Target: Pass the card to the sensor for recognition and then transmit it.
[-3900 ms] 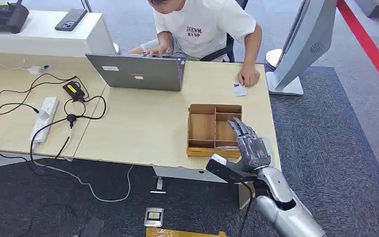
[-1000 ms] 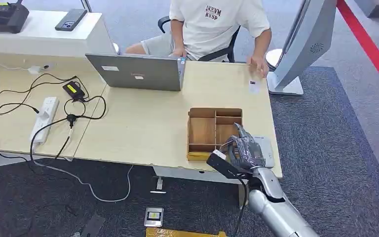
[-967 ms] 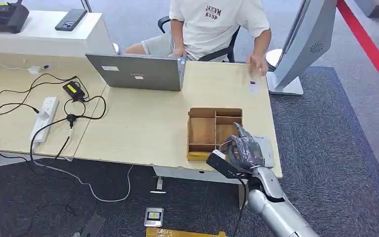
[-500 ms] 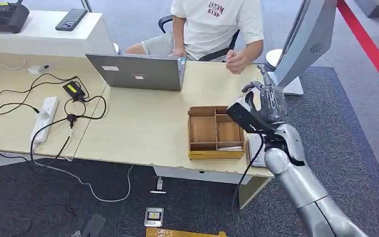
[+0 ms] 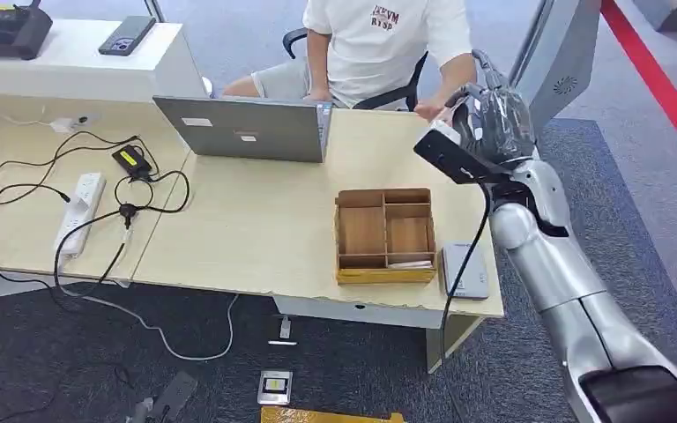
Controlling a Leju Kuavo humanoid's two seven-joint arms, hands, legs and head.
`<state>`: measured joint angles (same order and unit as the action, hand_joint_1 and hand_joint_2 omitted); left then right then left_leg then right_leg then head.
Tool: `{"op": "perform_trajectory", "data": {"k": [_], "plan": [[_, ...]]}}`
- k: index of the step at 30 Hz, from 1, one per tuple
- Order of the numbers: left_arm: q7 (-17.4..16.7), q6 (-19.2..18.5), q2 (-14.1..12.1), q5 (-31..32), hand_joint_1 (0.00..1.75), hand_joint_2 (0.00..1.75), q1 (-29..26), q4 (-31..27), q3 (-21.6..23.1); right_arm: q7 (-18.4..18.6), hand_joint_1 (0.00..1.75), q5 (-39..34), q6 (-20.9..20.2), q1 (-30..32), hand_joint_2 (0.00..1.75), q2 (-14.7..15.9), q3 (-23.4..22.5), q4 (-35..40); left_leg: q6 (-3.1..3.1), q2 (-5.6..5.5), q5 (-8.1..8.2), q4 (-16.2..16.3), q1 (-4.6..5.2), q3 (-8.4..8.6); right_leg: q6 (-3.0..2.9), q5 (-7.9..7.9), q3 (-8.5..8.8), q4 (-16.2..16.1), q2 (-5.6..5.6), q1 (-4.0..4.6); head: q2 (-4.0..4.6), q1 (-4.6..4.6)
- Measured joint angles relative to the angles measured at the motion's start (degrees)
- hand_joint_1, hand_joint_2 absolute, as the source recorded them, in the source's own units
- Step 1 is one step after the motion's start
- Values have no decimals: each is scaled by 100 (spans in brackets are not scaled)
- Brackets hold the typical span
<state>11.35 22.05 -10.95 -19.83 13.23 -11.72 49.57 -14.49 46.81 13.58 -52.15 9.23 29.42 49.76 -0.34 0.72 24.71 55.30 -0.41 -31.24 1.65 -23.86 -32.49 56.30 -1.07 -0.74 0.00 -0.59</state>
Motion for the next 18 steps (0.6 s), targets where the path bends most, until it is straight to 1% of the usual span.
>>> {"op": "perform_trajectory", "data": {"k": [3, 7, 12, 18], "plan": [[-33, -65, -29, 109, 0, 175, 112, -2, 98, -13, 175, 147, -188, -569, 175, -157, 109, -704, 0, 0, -1, 0, 0, -1, 0, 1, -3, 1, 0, 0, 0, -2], [-96, -101, -31, 153, 0, 175, 186, -4, 157, 179, 175, 298, -462, -1070, 175, -363, 215, -1394, 0, 0, -1, 0, 0, -2, 0, 1, -4, 1, 0, 1, 0, -2], [-118, -148, -52, 169, 0, 175, 201, -9, 230, 361, 175, 426, -575, -1358, 175, -558, 339, -1990, 1, 0, -1, 0, 0, -2, 0, 0, -5, -1, 0, 1, 0, -2], [-160, -131, -90, 160, 0, 175, 200, -15, 267, 430, 175, 525, -604, -1442, 175, -715, 483, -2431, 1, 1, -1, 1, 0, -1, 0, 0, -5, -2, 0, 1, 0, 0]]}}
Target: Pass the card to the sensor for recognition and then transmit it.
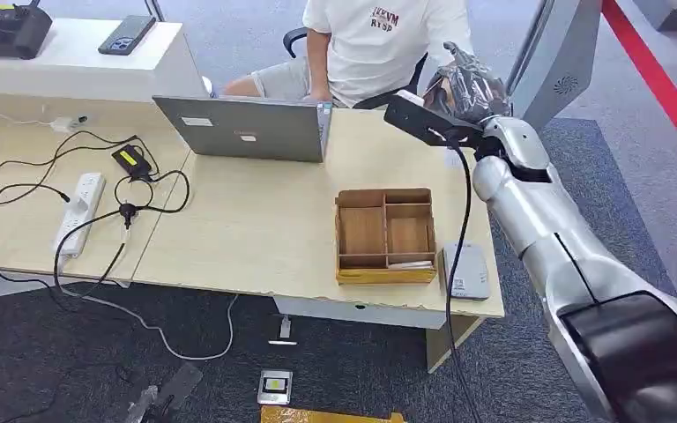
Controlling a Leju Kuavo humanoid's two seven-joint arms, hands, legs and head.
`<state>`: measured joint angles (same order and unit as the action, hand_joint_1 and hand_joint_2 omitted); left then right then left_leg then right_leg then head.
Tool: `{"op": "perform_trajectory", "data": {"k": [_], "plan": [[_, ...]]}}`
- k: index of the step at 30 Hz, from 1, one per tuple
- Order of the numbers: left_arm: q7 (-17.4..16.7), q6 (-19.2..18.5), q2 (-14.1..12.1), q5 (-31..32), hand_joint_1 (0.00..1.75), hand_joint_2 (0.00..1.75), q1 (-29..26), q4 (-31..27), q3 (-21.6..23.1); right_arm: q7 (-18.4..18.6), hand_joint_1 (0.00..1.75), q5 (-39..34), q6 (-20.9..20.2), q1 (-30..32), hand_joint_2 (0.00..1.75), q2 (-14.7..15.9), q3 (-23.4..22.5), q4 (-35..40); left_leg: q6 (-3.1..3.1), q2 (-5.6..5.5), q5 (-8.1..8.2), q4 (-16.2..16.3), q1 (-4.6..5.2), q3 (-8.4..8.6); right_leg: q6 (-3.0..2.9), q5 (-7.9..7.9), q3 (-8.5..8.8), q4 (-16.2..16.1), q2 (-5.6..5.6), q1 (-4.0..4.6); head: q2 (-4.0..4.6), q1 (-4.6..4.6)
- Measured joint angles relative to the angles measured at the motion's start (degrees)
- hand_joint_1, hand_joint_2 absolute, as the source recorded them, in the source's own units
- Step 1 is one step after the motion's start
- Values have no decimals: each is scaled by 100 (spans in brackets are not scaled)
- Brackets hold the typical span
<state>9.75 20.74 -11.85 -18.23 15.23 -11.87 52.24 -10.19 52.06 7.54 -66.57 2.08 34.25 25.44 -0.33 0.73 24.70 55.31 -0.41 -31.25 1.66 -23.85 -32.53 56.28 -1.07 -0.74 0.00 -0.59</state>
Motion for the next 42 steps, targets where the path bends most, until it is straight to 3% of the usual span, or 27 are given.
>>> {"op": "perform_trajectory", "data": {"k": [1, 2, 18, 20, 22, 26, 27, 28, 29, 33, 35, 38, 42], "plan": [[-4, 2, -4, -9, 0, 175, -2, 2, 2, 4, 175, 2, 0, 0, 175, -22, 24, -48, 0, 0, 0, 0, 0, 0, 0, 0, 0, 0, 0, 0, 0, -2], [-5, 9, -11, -11, 0, 175, -3, 2, 2, 4, 0, 9, 0, 0, 175, -37, 37, -92, 0, -1, 0, 0, 0, 0, 0, 0, 1, 1, 0, 0, 0, -2], [15, 90, -33, -98, 0, 175, -45, 2, 4, 96, 0, 103, 39, 4, 175, -162, 182, -378, 0, 0, 0, 0, 0, 0, 0, 1, 0, 0, 0, 0, 0, -2], [83, 184, -33, -140, 0, 175, -99, 2, 4, -99, 0, 129, 396, -15, 175, -159, 238, -466, 0, 0, 0, 0, 1, 0, 0, 1, 0, 0, 0, 0, 0, -2], [179, 336, -29, -231, 0, 175, -162, 0, -7, -434, 0, 173, 1131, -77, 175, -127, 249, -464, 0, 1, 0, 2, 1, 1, 0, 1, -1, 0, 0, -1, 0, -2], [343, 551, 7, -343, 0, 175, -316, 0, -26, -899, 0, 28, 2130, -302, 175, 62, 227, -398, 0, 0, 0, 6, 1, 2, 0, 1, -2, -3, 0, -1, 0, 0], [385, 610, 22, -376, 0, 175, -356, 0, -37, -1052, 0, -75, 2425, -332, 0, 145, 186, -348, 0, -1, 0, 7, 2, 3, 0, 1, -3, -4, 0, -1, 0, -4], [420, 669, 37, -422, 0, 175, -400, 0, -50, -1203, 0, -125, 2729, -349, 0, 245, 131, -291, 0, -1, 0, 9, 2, 2, 1, 1, -2, -6, 0, -1, 0, -2], [463, 743, 57, -479, 0, 175, -447, 0, -65, -1380, 0, -96, 3007, -340, 0, 406, 14, -150, 2, -1, 1, 11, 2, 4, 1, 1, -1, -8, 0, -1, 0, 0], [592, 890, 127, -680, 0, 175, -641, 0, -142, -2125, 0, -29, 3086, -219, 0, 1133, -969, 426, 10, -3, 7, 19, 3, 0, 8, 5, 4, -25, -1, -2, 0, -7], [588, 938, 160, -837, 0, 175, -716, 0, -203, -2225, 0, -15, 3086, -79, 0, 1570, -1625, 691, 13, -8, 9, 25, 2, -1, 11, 6, 11, -33, -6, -1, 0, 0], [546, 1010, 210, -1032, 0, 175, -756, 0, -286, -2657, 0, 104, 3086, 296, 0, 2222, -2715, 968, 28, -10, 20, 29, 2, 0, 21, 5, 25, -39, -6, -1, 0, 2], [483, 1100, 271, -1215, 0, 175, -774, 0, -402, -2896, 0, 617, 3086, 1234, 0, 2974, -4409, 1328, 42, -15, 36, 30, 2, 9, 35, -1, 37, -49, -6, -1, 0, 2]]}}
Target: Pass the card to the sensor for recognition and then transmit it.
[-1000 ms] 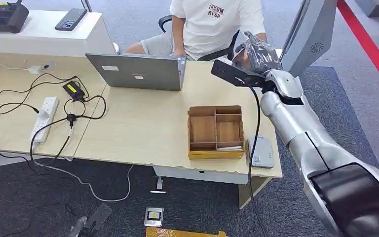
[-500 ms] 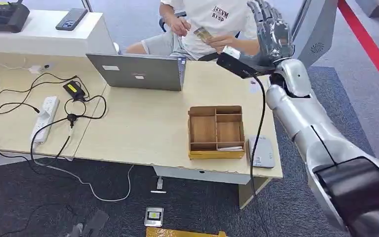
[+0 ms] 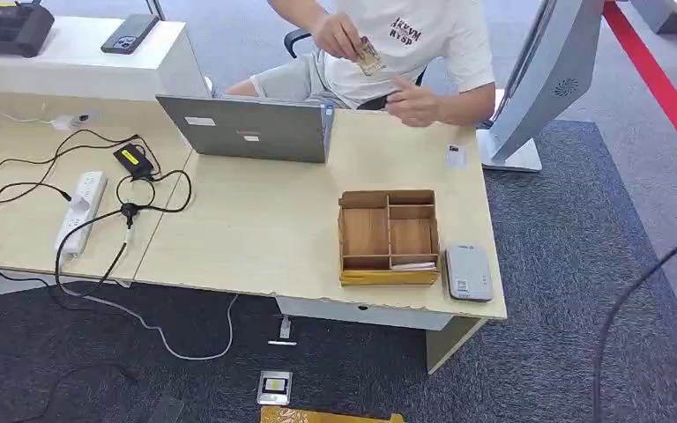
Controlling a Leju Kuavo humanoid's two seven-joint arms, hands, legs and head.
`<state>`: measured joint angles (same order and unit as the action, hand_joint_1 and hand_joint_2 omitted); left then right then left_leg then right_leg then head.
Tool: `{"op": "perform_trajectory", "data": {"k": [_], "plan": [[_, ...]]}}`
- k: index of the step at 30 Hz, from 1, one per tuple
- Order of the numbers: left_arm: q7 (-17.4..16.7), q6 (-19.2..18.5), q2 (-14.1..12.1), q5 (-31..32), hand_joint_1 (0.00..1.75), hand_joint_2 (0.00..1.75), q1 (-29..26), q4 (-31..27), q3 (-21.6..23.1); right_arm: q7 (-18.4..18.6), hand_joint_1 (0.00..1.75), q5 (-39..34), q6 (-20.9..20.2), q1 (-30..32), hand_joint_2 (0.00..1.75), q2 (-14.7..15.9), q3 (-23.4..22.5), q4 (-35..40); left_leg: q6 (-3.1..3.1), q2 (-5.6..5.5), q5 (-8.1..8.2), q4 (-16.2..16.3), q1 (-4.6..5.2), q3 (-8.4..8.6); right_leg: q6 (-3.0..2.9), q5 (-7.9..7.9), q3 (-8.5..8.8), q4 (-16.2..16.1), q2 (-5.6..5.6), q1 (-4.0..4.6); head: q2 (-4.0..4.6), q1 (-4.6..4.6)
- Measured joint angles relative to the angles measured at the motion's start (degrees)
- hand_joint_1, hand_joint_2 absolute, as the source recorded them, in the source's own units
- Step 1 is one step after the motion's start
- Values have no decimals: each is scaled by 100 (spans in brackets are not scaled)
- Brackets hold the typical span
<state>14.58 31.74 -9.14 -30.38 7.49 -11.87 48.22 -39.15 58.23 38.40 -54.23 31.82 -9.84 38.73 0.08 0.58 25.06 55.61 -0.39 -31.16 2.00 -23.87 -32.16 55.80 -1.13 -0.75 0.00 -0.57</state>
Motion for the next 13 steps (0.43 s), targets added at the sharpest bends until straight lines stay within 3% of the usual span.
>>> {"op": "perform_trajectory", "data": {"k": [3, 7, 11, 13], "plan": [[0, 33, 41, -44, 0, 175, -8, 2, -85, -13, 0, -176, 0, 715, 0, 396, -1065, 210, 2, 5, 6, -2, 6, -7, 3, -1, -6, 2, 3, -6, 0, 11], [-28, 109, 105, -231, 0, 175, 55, 2, -210, -39, 0, 1133, 0, 1255, 0, 689, -2271, 241, 3, 32, 18, -7, 4, 17, 3, -6, -4, 0, 40, -9, 0, -17], [-118, 155, 223, -395, 0, 175, 44, 2, -319, -31, 0, 2023, -2, 2002, 0, 736, -3598, 180, 3, 16, 19, -13, -1, 16, 6, -17, 10, 3, 27, -1, 0, -2], [-120, 170, 262, -424, 0, 175, 58, 2, -354, 81, 0, 2244, -2, 2285, 0, 685, -4016, 140, 3, 18, 19, -16, 1, 18, 6, -17, 9, 3, 27, -2, 0, -6]]}}
